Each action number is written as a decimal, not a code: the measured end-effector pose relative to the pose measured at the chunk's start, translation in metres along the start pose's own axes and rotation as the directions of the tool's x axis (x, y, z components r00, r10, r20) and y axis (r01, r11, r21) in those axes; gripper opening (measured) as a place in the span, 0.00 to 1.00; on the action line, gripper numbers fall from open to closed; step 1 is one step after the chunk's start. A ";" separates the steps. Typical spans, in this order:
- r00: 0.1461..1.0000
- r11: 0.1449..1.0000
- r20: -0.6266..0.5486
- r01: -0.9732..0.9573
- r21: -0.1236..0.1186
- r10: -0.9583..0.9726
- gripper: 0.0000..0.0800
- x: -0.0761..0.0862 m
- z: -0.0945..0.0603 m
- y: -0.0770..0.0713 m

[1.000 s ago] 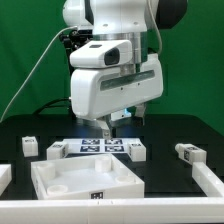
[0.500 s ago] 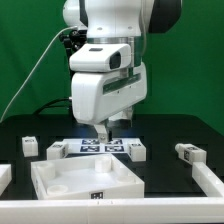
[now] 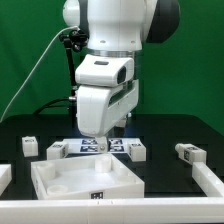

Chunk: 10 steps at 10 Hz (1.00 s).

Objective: Assemble one leg

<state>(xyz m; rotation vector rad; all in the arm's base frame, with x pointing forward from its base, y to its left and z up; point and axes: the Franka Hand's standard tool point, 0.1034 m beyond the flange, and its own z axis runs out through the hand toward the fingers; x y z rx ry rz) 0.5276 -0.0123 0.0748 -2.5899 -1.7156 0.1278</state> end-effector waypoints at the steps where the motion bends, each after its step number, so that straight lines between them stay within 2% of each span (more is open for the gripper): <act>1: 0.991 0.991 -0.013 0.133 -0.022 -0.133 0.81 -0.006 0.003 0.002; 2: 0.970 0.969 -0.023 0.239 -0.061 -0.241 0.81 -0.020 0.013 0.001; 3: 0.956 0.955 -0.022 0.290 -0.063 -0.292 0.81 -0.032 0.021 -0.003; 4: 0.943 0.940 -0.017 0.330 -0.083 -0.332 0.81 -0.036 0.023 -0.001; 5: 0.932 0.927 -0.002 0.361 -0.104 -0.363 0.81 -0.034 0.022 -0.001; 10: 0.927 0.922 0.004 0.374 -0.102 -0.375 0.81 -0.034 0.023 -0.002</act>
Offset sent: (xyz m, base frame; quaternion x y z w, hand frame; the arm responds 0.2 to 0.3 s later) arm -0.0125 -0.0171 -0.0159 -0.0578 0.0437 -0.1829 0.9805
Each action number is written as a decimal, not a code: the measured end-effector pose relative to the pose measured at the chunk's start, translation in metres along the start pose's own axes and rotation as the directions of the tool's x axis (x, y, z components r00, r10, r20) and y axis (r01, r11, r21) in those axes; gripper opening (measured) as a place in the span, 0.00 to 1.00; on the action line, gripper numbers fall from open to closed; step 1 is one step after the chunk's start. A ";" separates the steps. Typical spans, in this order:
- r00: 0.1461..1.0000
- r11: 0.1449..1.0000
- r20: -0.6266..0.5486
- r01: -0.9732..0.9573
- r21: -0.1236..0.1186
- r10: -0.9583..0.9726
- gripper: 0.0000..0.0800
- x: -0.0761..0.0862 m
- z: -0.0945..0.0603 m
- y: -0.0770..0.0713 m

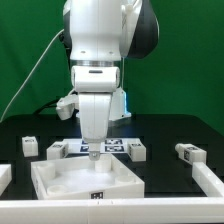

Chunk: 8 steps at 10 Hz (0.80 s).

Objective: Assemble one leg

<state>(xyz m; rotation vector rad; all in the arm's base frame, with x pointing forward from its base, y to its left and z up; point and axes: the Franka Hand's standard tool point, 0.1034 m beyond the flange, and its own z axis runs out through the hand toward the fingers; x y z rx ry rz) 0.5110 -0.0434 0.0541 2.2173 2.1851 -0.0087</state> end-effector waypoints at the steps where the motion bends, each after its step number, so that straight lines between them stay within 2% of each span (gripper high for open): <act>1: 0.996 0.996 0.003 0.093 0.003 -0.093 0.81 -0.006 0.004 -0.004; 2: 0.987 0.987 0.008 0.164 -0.001 -0.164 0.81 -0.011 0.009 -0.010; 4: 0.968 0.968 0.020 0.251 0.014 -0.251 0.81 -0.013 0.013 -0.018; 8: 0.963 0.963 0.024 0.268 0.018 -0.269 0.81 -0.014 0.014 -0.019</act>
Offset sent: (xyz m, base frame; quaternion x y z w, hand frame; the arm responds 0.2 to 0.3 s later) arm -0.0148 -0.0108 -0.0028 -0.0096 -0.0135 -0.1680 0.9856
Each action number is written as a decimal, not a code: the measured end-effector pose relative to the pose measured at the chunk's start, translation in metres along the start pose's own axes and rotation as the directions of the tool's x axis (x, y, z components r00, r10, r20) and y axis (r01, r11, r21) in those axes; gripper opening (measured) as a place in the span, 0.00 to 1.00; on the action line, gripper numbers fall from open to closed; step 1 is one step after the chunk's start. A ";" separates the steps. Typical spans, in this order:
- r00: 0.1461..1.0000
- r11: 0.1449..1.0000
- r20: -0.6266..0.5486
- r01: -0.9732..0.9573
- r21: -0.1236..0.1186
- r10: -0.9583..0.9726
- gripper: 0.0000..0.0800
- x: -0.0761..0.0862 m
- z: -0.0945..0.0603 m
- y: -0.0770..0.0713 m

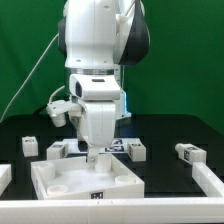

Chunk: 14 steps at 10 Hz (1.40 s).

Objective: Assemble one leg

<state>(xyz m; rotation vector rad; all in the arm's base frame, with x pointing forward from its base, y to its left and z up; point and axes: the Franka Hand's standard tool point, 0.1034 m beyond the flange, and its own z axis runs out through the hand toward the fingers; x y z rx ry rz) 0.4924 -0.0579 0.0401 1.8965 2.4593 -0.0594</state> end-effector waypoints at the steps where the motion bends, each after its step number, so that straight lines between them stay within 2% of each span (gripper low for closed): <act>1: 1.000 1.000 0.000 -0.001 0.001 0.001 0.81 0.000 0.001 -0.001; 2: 1.000 1.000 -0.007 0.002 0.008 -0.002 0.81 -0.002 0.007 -0.013; 4: 0.999 0.999 -0.024 -0.025 0.035 0.026 0.81 -0.008 0.020 -0.036; 7: 0.999 0.998 -0.038 -0.029 0.060 0.031 0.81 -0.005 0.034 -0.044; 9: 0.999 0.998 -0.038 -0.030 0.060 0.032 0.81 -0.004 0.034 -0.043; 11: 0.999 0.998 -0.039 -0.031 0.061 0.033 0.51 -0.005 0.034 -0.044; 12: 0.999 0.998 -0.039 -0.031 0.061 0.033 0.30 -0.005 0.034 -0.044; 13: 0.999 0.998 -0.039 -0.031 0.061 0.033 0.30 -0.005 0.034 -0.044; 14: 0.999 0.998 -0.038 -0.030 0.057 0.032 0.08 -0.005 0.034 -0.043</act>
Offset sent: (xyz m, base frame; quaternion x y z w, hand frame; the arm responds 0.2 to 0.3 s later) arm -0.0321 -0.0039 -0.0205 -0.0004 0.0574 0.0047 0.9983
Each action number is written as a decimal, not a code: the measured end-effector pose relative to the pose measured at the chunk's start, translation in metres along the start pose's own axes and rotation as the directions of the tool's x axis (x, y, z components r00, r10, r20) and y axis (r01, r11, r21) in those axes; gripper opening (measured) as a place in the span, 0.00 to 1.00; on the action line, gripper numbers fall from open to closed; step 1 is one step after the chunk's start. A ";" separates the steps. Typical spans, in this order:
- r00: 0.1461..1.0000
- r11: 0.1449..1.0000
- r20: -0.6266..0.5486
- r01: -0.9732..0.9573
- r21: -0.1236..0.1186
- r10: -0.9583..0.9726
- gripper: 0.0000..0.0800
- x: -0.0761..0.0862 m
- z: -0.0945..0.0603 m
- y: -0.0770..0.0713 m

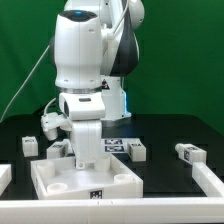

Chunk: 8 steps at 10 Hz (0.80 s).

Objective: Assemble one leg

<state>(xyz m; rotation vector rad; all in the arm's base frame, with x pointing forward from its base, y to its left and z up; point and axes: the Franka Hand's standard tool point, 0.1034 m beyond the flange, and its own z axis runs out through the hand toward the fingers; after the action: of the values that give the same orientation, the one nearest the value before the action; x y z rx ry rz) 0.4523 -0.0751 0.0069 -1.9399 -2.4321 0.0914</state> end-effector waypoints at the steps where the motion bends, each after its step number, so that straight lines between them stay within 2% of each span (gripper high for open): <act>1: 1.000 1.000 0.001 -0.001 -0.005 0.001 0.08 -0.001 -0.001 0.001; 7: 1.000 1.000 0.001 -0.006 -0.005 0.006 0.08 0.001 -0.001 0.001; 8: 0.996 0.996 -0.006 -0.091 -0.010 0.091 0.08 0.015 -0.001 0.004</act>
Offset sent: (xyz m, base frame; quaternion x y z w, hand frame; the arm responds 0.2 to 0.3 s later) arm 0.0000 0.0000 0.0000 0.0000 0.0000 0.0000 1.0000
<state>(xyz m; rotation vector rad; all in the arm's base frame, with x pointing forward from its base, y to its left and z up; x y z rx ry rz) 0.4530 -0.0591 0.0079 -2.0526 -2.3448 0.0766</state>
